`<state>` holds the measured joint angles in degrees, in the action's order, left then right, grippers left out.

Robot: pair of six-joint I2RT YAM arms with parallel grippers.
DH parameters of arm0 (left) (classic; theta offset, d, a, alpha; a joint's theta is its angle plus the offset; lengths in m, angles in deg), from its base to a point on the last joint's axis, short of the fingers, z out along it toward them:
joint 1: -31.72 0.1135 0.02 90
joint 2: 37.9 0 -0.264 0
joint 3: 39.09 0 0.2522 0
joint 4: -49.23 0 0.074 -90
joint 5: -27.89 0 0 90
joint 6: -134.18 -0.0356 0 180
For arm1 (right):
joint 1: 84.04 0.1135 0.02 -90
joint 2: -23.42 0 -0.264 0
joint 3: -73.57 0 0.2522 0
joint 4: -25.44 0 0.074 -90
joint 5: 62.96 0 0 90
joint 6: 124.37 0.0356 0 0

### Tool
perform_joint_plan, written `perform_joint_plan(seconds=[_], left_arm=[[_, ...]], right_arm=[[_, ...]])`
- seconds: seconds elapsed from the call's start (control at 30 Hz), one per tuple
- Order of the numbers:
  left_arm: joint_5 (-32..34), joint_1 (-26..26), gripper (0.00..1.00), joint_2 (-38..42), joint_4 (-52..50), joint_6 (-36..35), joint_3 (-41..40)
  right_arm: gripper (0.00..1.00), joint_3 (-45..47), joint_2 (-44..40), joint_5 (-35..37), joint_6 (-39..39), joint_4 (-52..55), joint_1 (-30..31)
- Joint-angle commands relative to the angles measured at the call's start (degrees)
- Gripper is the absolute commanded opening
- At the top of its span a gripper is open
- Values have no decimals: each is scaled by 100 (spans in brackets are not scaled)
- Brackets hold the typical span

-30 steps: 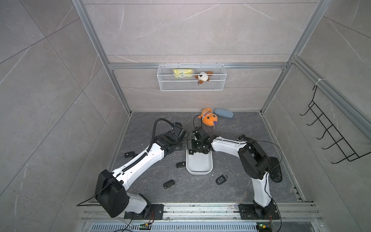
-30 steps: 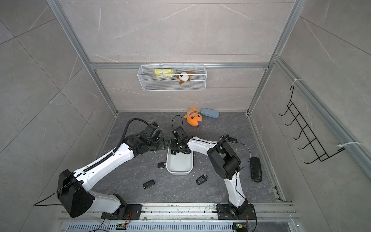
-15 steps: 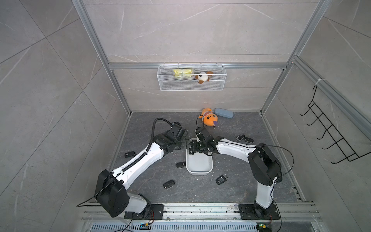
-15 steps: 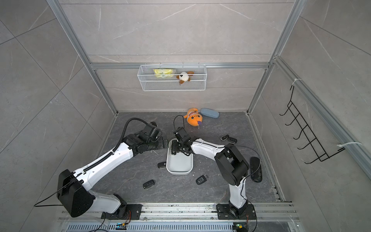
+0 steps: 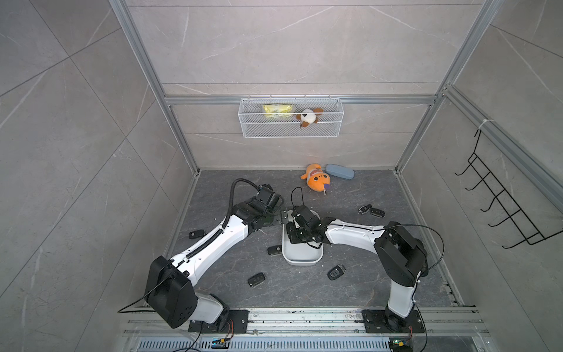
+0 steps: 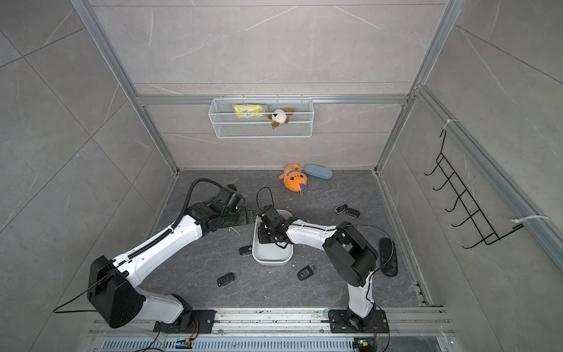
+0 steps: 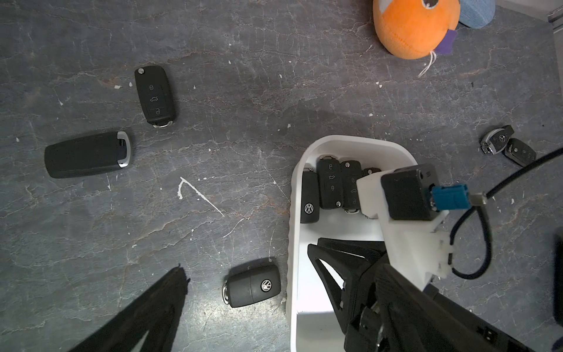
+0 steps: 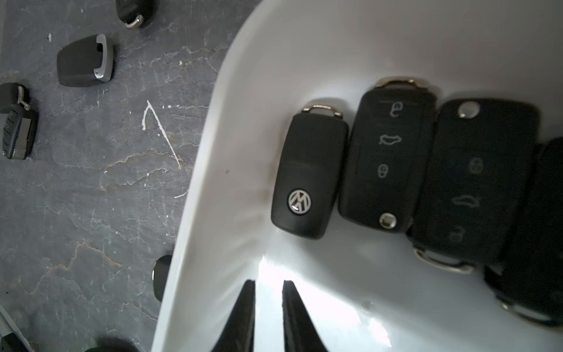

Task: Place the car key into the storage box
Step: Place the car key in the storage box.

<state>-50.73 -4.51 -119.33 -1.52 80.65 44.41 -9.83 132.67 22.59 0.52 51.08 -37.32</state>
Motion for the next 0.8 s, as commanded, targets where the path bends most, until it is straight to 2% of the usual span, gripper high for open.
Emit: perform_joint_plan(seconds=[0.0, 0.33, 0.63, 0.77], left_arm=[[-110, 41, 100, 4, 77, -45, 172], [-127, 62, 100, 22, 34, -50, 190], [-153, 80, 100, 0, 61, -49, 212], [-174, 82, 100, -21, 74, -48, 216]], right_arm=[[19, -201, 341, 185, 5, 40, 1], [18, -893, 830, 364, -162, 291, -79], [19, -990, 840, 277, -322, 369, -207], [22, -902, 657, 113, -364, 299, -207]])
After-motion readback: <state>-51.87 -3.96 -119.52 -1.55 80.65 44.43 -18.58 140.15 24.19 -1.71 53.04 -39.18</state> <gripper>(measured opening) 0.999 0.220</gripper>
